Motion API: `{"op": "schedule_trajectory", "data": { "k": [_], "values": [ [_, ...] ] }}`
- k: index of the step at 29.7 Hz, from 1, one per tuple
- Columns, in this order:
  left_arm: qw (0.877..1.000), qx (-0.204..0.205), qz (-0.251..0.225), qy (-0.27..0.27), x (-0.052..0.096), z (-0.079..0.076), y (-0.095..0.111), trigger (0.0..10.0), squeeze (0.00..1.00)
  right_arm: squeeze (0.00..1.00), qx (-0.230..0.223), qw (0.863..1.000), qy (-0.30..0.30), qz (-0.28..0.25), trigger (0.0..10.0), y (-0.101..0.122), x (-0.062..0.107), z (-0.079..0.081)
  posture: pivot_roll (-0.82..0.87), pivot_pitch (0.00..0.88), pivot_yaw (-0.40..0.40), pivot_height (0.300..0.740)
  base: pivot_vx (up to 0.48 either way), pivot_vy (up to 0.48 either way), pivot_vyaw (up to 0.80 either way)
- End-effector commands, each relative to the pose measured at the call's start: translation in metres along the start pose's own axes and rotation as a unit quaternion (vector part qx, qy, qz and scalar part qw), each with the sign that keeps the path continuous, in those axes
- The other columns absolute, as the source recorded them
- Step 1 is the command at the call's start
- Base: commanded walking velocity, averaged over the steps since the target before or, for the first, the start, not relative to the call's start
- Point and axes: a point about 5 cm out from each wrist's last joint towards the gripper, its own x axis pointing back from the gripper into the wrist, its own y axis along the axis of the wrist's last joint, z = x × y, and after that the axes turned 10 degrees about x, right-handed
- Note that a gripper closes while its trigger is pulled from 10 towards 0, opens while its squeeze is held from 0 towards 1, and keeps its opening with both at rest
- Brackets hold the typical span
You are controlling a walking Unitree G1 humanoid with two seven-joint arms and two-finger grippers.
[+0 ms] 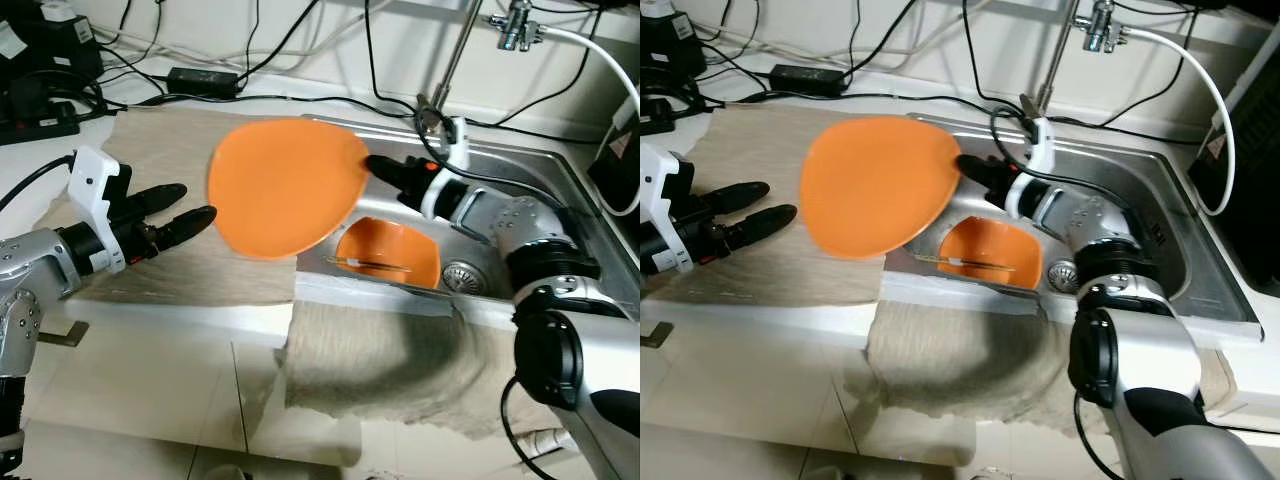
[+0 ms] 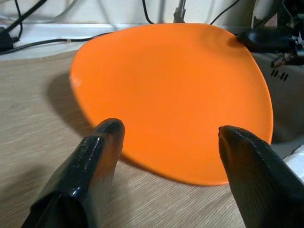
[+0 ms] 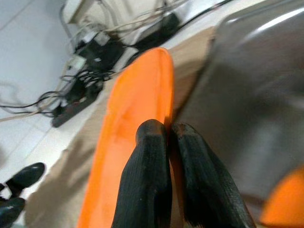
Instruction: Kitchen organization
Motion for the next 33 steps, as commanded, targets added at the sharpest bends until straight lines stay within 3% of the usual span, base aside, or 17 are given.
{"op": "schedule_trajectory", "data": {
  "k": [1, 3, 4, 6, 10, 16, 21, 25, 26, 27, 29, 30, 33],
  "values": [
    [0.999, 0.033, -0.011, 0.017, -0.006, 0.005, 0.001, 10.0, 0.00, 0.00, 0.007, 1.000, -0.001, -0.001, 0.0, 0.000, 0.002, -0.001, -0.04, 0.000, -0.081, 0.740, 0.000, 0.000, 0.00],
    [0.997, 0.063, -0.028, 0.034, -0.009, 0.010, 0.003, 10.0, 0.00, 0.00, 0.005, 1.000, 0.002, 0.000, 0.0, -0.002, 0.002, 0.000, -0.04, 0.000, -0.080, 0.740, 0.000, 0.000, 0.00],
    [0.994, 0.088, -0.041, 0.049, -0.011, 0.013, 0.005, 10.0, 1.00, 0.00, 0.005, 1.000, 0.004, 0.001, 0.0, -0.004, 0.001, 0.001, -0.04, 0.000, -0.080, 0.740, 0.000, 0.000, 0.00],
    [0.987, 0.138, -0.060, 0.062, -0.014, 0.019, 0.004, 10.0, 1.00, 0.00, 0.003, 1.000, 0.011, 0.007, 0.0, -0.009, -0.001, 0.004, -0.04, 0.000, -0.079, 0.740, 0.000, 0.000, 0.00],
    [0.980, 0.183, -0.052, 0.059, -0.020, 0.019, -0.005, 10.0, 1.00, 0.00, 0.001, 1.000, 0.015, 0.020, 0.0, -0.018, -0.003, 0.006, -0.04, 0.000, -0.079, 0.740, 0.000, 0.000, 0.00],
    [0.975, 0.211, -0.017, 0.075, -0.023, 0.018, -0.015, 10.0, 1.00, 0.00, 0.002, 1.000, 0.011, 0.025, 0.0, -0.024, -0.004, 0.006, -0.04, 0.000, -0.084, 0.740, 0.000, 0.000, 0.00],
    [0.973, 0.201, -0.024, 0.106, -0.017, 0.027, -0.015, 10.0, 1.00, 0.00, 0.004, 1.000, 0.006, 0.023, 0.0, -0.024, -0.001, 0.005, -0.04, 0.000, -0.082, 0.740, 0.000, 0.000, 0.00],
    [0.970, 0.219, -0.032, 0.103, -0.014, 0.029, -0.013, 10.0, 1.00, 0.00, 0.001, 1.000, 0.007, 0.022, 0.0, -0.024, -0.001, 0.005, -0.04, 0.000, -0.085, 0.740, 0.000, 0.000, 0.00],
    [0.969, 0.231, -0.016, 0.086, -0.016, 0.024, -0.018, 10.0, 1.00, 0.00, 0.001, 1.000, 0.006, 0.022, 0.0, -0.025, -0.001, 0.004, -0.04, 0.000, -0.085, 0.740, 0.000, 0.000, 0.00],
    [0.968, 0.243, 0.000, 0.068, -0.017, 0.019, -0.022, 10.0, 0.64, 0.00, -0.001, 1.000, 0.006, 0.022, 0.0, -0.025, -0.001, 0.004, -0.03, 0.000, -0.084, 0.740, 0.000, 0.000, 0.00],
    [0.966, 0.251, 0.011, 0.056, -0.019, 0.015, -0.025, 10.0, 0.64, 0.00, -0.002, 1.000, 0.006, 0.021, 0.0, -0.025, -0.001, 0.005, -0.03, 0.000, -0.084, 0.740, 0.000, 0.000, 0.00],
    [0.964, 0.264, 0.023, 0.030, -0.023, 0.006, -0.030, 10.0, 0.00, 0.00, -0.003, 1.000, 0.007, 0.020, 0.0, -0.026, -0.001, 0.005, -0.03, 0.000, -0.081, 0.740, 0.000, 0.000, 0.00],
    [0.962, 0.273, 0.025, 0.012, -0.027, 0.000, -0.032, 10.0, 0.00, 0.00, -0.003, 1.000, 0.008, 0.020, 0.0, -0.026, -0.002, 0.006, -0.03, 0.000, -0.079, 0.740, 0.000, 0.000, 0.00]
  ]
}}
